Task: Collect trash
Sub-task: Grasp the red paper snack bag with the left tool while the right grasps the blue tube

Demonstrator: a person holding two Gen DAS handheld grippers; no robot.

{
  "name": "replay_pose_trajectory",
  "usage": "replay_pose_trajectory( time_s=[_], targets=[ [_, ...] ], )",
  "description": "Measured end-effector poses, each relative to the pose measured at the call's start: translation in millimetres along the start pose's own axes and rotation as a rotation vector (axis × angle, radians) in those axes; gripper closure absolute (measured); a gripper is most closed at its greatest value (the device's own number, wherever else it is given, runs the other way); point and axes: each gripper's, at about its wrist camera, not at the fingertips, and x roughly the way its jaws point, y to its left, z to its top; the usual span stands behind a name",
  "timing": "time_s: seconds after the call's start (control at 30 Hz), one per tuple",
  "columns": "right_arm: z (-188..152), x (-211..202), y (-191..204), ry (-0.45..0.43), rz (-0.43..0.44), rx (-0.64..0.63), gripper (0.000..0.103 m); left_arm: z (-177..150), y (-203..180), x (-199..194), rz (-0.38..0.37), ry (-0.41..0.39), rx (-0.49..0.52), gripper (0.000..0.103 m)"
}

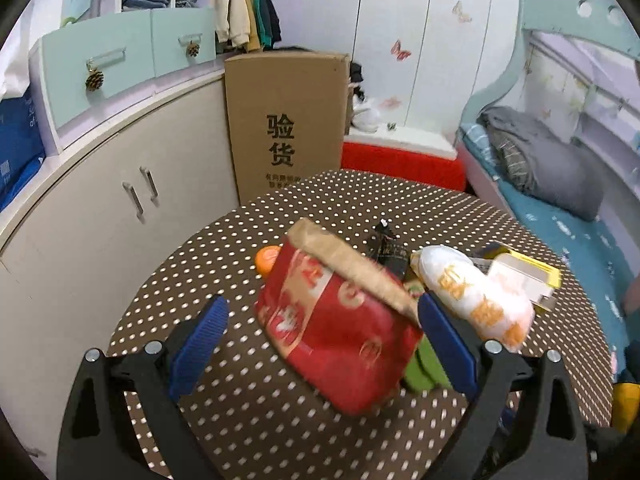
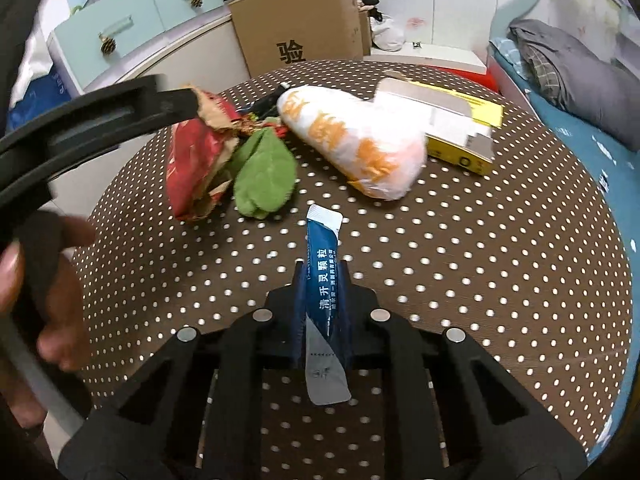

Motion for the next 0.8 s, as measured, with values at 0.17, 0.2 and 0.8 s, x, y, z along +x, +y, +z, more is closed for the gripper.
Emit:
replay_pose_trajectory(
  time_s=[0.17, 0.2, 0.8],
  targets=[
    [0.7, -1.7, -7.5, -0.005, 0.019, 0.014, 0.088, 5.3, -14.0, 29.9, 0.054, 0.046, 0.009, 0.010],
    [0.0, -2.2, -7.9, -0.005, 0.025, 0.013, 0.088, 4.4, -13.1, 31.8, 0.030, 0.047, 0.003, 0.010],
    [-13.8, -22.5, -34.5, -0.021, 0.070, 0.061, 0.088, -26.2, 21.8, -8.9, -0.069, -0.022, 0.084, 0.028]
  ],
)
